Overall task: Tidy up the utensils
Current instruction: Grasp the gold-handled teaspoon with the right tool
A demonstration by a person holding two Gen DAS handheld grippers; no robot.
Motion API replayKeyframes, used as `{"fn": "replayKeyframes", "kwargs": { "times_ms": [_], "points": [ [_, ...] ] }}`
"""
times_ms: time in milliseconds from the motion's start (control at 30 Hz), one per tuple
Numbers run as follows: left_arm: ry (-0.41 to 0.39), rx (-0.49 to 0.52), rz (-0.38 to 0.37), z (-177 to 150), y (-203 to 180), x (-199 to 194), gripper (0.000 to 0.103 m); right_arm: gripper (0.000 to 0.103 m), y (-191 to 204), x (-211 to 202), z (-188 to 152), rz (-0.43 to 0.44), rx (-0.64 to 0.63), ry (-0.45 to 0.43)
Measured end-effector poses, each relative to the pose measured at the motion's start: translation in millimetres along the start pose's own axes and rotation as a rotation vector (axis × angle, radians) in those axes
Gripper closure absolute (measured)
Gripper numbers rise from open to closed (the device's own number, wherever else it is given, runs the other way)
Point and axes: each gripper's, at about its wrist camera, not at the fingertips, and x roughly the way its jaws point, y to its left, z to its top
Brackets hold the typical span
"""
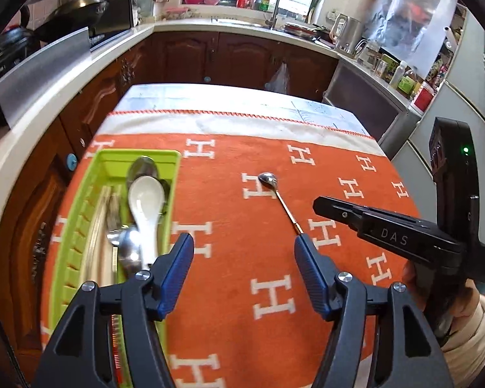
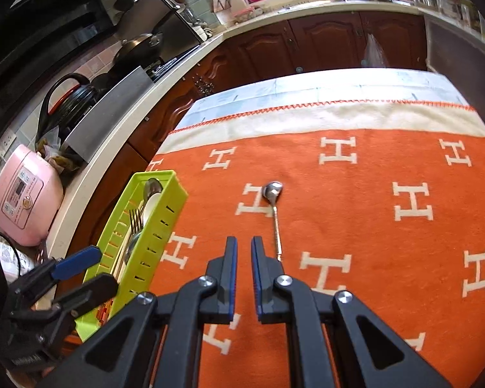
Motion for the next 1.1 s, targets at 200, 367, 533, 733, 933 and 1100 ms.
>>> {"fn": "replayKeyframes", "kwargs": {
  "times_ms": [200,367,533,733,933,1100],
  "points": [
    [0.044,-0.015,0.044,7,-3,41,0.040,0.091,-22,23,13,0.031,0.021,0.046],
    [0.037,-0.023,0.058,15,-1,64,0.041,0.091,-35,51,27,0.078,0.053,0.089],
    [0.031,-0.050,0.038,25,2,79,0.041,0.085,-40,71,36,0.081,0.057,0.109],
    [0.021,-0.074,0.021,35,13,88,0.041,0.084,-44,84,42,0.098,0.067,0.121],
    [0.004,-0.117,-0.012,36,23,82,0.041,0.084,-25,89,43,0.025,-0.038,0.107],
    [-0.006,-0.139,-0.019,34,30,76,0.041,0.089,-6,88,37,-0.082,-0.158,0.077]
  ]
}}
